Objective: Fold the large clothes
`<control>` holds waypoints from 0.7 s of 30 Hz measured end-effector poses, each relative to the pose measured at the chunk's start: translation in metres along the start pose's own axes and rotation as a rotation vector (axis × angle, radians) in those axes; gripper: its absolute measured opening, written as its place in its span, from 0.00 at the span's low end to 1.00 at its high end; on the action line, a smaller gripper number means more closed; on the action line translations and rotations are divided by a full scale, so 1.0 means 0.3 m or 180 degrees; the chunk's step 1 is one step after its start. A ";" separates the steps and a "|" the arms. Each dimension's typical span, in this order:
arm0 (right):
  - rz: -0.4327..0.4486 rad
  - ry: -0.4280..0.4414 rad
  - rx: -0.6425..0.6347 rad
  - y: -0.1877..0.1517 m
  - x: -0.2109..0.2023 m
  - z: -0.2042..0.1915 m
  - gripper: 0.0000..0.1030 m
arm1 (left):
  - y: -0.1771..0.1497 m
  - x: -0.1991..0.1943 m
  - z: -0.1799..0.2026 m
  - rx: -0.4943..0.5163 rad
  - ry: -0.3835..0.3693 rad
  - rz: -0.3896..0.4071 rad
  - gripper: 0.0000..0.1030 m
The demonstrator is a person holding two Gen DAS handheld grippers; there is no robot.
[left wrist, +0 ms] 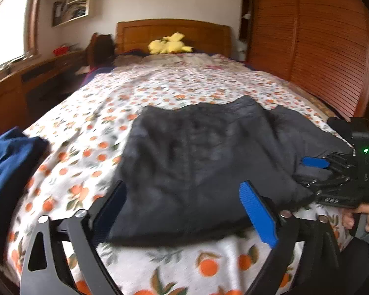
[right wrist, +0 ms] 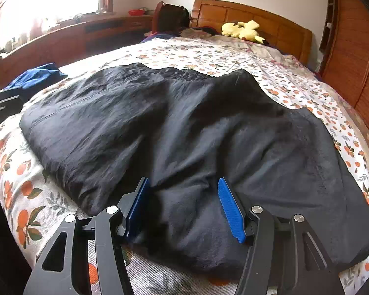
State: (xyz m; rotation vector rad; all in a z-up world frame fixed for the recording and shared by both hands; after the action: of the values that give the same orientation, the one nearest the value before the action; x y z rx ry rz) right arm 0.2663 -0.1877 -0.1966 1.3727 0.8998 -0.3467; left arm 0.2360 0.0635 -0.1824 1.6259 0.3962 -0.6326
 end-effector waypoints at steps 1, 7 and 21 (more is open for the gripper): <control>-0.0010 0.0029 0.0019 0.000 0.000 0.004 0.54 | -0.008 -0.002 -0.015 -0.0040 0.0042 -0.0025 0.98; 0.0002 0.0032 0.0002 0.004 0.001 0.003 0.54 | -0.062 -0.013 -0.127 -0.0199 0.0280 -0.0199 0.98; 0.0037 0.0040 0.0000 -0.002 -0.004 0.009 0.54 | -0.132 0.029 -0.217 -0.0512 0.0293 -0.0467 0.89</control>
State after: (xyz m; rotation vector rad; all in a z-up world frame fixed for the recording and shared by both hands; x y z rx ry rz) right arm 0.2660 -0.1909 -0.1962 1.3808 0.9018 -0.3296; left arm 0.2310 0.1328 -0.2149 1.4848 0.6229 -0.6207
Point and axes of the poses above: each gripper's, at about its wrist camera, not at the fingertips, and x roughly the way its jaws point, z to its right, y to its top, the point moved 2 cm from there along x, roughly the way its jaws point, and after that the axes turned 8 degrees about x, right-handed, at the moved point
